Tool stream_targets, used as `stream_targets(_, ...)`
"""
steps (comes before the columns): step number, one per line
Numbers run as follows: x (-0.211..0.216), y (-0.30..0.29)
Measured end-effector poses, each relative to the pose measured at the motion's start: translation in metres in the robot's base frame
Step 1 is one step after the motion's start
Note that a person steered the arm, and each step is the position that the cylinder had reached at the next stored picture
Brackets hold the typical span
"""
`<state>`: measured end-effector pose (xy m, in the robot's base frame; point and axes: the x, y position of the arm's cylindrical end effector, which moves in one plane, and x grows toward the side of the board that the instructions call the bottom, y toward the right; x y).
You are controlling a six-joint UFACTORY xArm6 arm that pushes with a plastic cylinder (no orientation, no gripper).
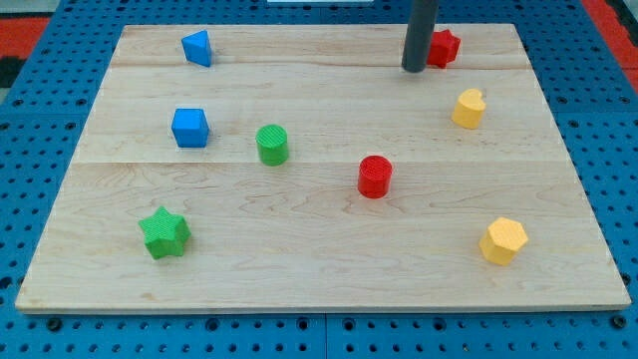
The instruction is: Move the red circle towards the top of the yellow hexagon
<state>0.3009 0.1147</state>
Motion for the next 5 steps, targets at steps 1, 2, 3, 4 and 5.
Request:
stream_targets(1, 0.043, -0.039)
stream_targets(2, 0.081, -0.086)
stream_targets(3, 0.121, -0.088)
stream_targets(4, 0.142, -0.098)
stream_targets(5, 0.149, -0.082)
